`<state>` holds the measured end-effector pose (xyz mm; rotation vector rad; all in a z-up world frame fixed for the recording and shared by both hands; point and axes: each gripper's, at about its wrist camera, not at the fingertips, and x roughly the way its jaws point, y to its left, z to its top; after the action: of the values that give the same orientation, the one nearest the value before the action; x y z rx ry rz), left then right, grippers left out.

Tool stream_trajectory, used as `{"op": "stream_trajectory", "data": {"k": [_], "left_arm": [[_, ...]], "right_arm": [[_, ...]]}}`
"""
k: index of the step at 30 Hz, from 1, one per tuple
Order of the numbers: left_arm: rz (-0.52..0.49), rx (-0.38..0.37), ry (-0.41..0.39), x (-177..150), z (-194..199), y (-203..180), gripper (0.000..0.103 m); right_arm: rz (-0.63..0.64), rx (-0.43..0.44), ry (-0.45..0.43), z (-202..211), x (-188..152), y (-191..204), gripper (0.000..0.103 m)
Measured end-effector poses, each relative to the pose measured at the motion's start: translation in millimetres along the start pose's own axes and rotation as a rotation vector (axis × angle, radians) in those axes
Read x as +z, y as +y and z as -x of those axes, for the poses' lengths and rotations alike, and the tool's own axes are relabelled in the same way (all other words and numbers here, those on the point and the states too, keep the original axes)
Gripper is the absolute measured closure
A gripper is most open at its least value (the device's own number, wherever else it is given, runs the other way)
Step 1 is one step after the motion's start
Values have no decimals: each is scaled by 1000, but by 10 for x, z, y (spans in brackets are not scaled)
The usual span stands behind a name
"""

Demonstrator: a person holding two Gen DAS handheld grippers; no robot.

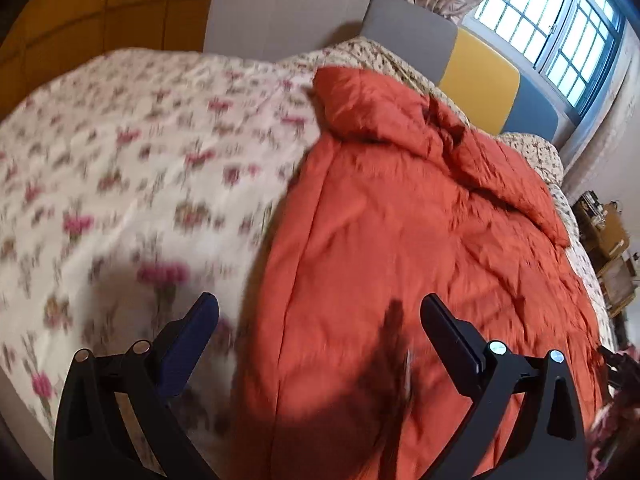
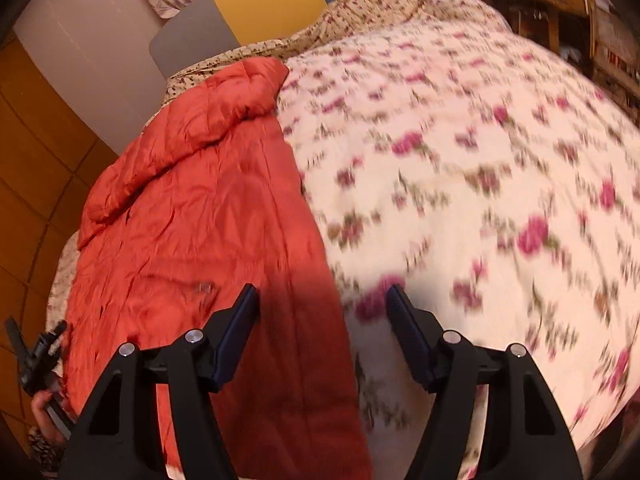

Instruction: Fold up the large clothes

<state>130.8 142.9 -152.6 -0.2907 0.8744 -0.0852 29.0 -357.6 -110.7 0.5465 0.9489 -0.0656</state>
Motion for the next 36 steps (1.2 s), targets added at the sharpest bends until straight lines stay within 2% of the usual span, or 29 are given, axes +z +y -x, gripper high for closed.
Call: {"op": "stream_trajectory", "data": {"k": [3,5,9,10,11,12,14,15,16,17,19,28,36], "left_arm": [[-50,-12,-6,-164,112,-20,3],[-86,-29,-4,-250,165,-60,3],[-144,-47,-5,-450,228,-117,3],[-147,-57,2,-491,240,-131,5],[-153,-65,6,-514,250,-138,11],[-163,-71,8,-532,265,-150,15],[-160,-99,26,-544,281,-151,41],[-143,-107,21,-538,313,-137,49],[-130,-118,20,-529,340,-127,65],[-121,-124,17,-525,371,-122,76],[-109,-144,0,-508,475,-120,86],[-131,-263,-83,-545,1070,-166,88],[-73,-436,-137,-676,1640,-182,90]], "right_arm": [[3,37,12,49,-104,11,46],[30,63,30,52,-173,56,57],[83,56,26,44,-292,153,67],[76,72,26,53,-297,152,76],[69,99,23,73,-300,147,84],[69,126,14,107,-305,142,86],[68,165,-7,177,-300,139,91],[54,191,-12,213,-295,123,92],[41,211,-15,241,-294,111,92],[29,239,-19,280,-292,92,93],[28,271,-29,360,-290,91,94],[84,368,-59,771,-403,105,94],[136,595,-109,1343,-599,129,94]]}}
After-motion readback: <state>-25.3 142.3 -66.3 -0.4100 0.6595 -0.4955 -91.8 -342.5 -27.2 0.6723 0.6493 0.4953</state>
